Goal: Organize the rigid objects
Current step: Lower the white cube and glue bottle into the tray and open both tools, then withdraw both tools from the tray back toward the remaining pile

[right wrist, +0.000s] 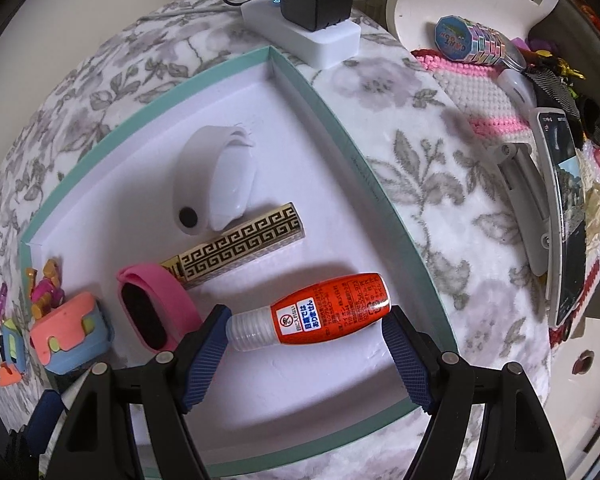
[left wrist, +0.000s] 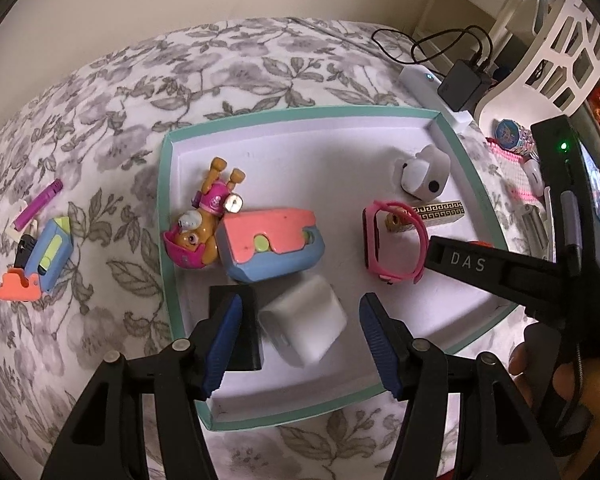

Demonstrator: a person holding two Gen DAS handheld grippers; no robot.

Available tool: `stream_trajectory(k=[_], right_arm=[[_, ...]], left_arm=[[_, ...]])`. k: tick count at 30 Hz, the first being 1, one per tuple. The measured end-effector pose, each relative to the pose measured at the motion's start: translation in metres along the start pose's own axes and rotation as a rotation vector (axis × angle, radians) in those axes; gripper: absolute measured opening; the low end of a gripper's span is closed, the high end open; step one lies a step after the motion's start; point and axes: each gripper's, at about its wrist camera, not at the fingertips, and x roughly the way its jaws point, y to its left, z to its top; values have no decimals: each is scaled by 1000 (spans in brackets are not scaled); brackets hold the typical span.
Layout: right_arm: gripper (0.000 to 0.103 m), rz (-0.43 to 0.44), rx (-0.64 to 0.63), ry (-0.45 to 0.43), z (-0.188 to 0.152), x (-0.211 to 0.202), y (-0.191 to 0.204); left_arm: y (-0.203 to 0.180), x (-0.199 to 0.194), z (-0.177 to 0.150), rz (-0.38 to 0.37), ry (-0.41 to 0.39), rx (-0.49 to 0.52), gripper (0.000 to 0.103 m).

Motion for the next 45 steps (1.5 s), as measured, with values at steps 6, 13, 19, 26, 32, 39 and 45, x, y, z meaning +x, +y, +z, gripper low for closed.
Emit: stream_trajectory(k=[6, 13, 19, 26, 32, 39, 45], right_arm=[[81, -13, -18, -19, 3, -2, 3], [89, -12, -16, -71, 6, -12, 4], [99, 7, 6, -111, 12, -21, -3], [99, 13, -7, -126, 10, -21, 1], [99, 18, -13, -133, 9, -25, 3], [99, 25, -47, -160, 9, -30, 10], [99, 18, -86, -175, 6, -32, 21]], left_arm=[[4, -3, 1, 11, -11, -13, 66], [11, -12, 4, 21, -43, -39, 77], [24, -19, 9, 38, -71, -87, 77], [43, -25, 12, 51, -104, -136, 78], [68, -32, 14, 55, -127, -210, 78], [125, -48, 11, 81, -169, -367, 78], [172, -62, 1, 114, -217, -487, 78]])
